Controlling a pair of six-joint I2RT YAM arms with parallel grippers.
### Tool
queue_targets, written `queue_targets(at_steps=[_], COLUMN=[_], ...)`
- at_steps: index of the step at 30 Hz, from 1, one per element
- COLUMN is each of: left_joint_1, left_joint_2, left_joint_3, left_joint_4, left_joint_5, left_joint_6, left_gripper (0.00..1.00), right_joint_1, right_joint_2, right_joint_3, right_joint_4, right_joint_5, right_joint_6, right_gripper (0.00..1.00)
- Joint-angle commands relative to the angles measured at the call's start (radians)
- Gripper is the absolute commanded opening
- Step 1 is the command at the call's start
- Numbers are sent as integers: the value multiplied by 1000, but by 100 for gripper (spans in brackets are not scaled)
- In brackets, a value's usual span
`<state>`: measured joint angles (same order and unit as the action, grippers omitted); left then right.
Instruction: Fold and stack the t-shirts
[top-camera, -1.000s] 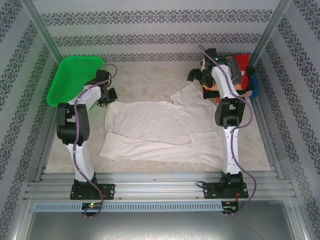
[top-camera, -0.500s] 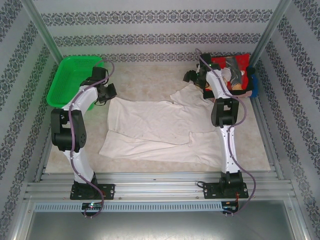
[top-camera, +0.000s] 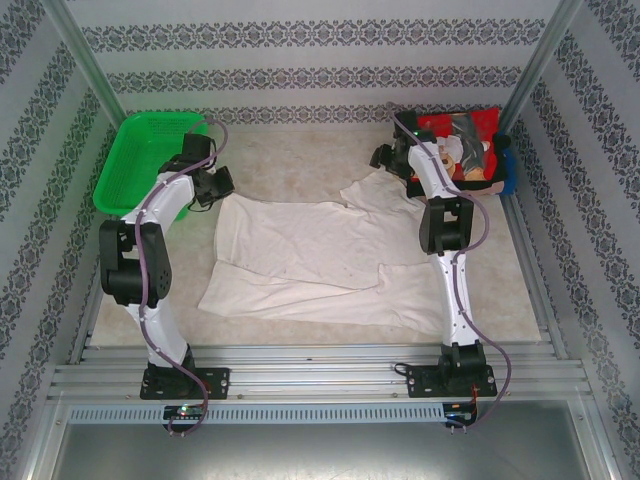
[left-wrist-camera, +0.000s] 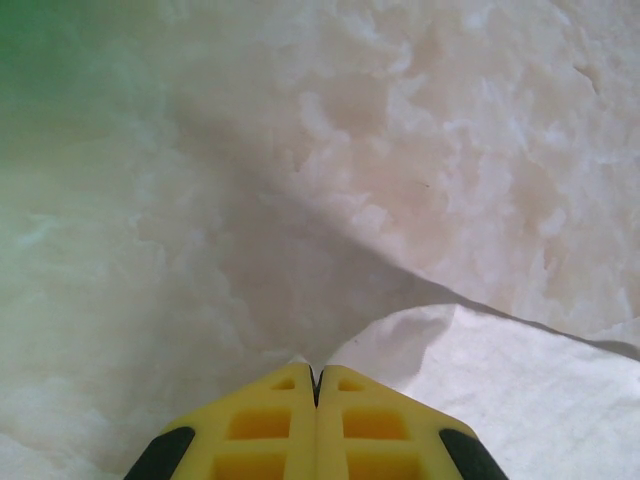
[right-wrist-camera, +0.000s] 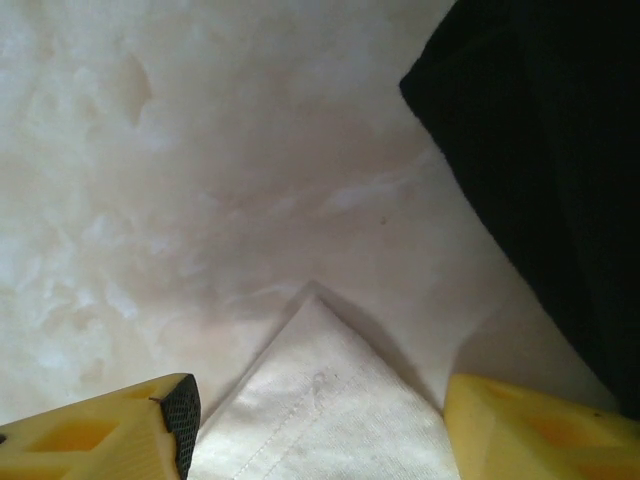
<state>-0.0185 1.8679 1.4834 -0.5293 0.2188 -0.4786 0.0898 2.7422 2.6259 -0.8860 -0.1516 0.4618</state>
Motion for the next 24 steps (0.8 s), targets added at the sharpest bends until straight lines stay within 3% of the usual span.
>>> queue_targets(at_steps=[1, 16, 24], left_joint_1=[-4, -4, -5], left_joint_2=[-37, -64, -90], left_joint_3=[21, 20, 3], left_joint_4=[17, 15, 13], left_joint_5=[14, 23, 27], left_joint_6=[-6, -3, 3], left_gripper=[0, 0, 0], right_joint_1=[14, 18, 7], right_joint_2=[52, 71, 68], right_joint_3=[24, 44, 46], right_joint_4=[-23, -2, 89], right_joint_5=[38, 38, -17], right_joint_6=[-3, 45, 96], right_gripper=[63, 30, 21])
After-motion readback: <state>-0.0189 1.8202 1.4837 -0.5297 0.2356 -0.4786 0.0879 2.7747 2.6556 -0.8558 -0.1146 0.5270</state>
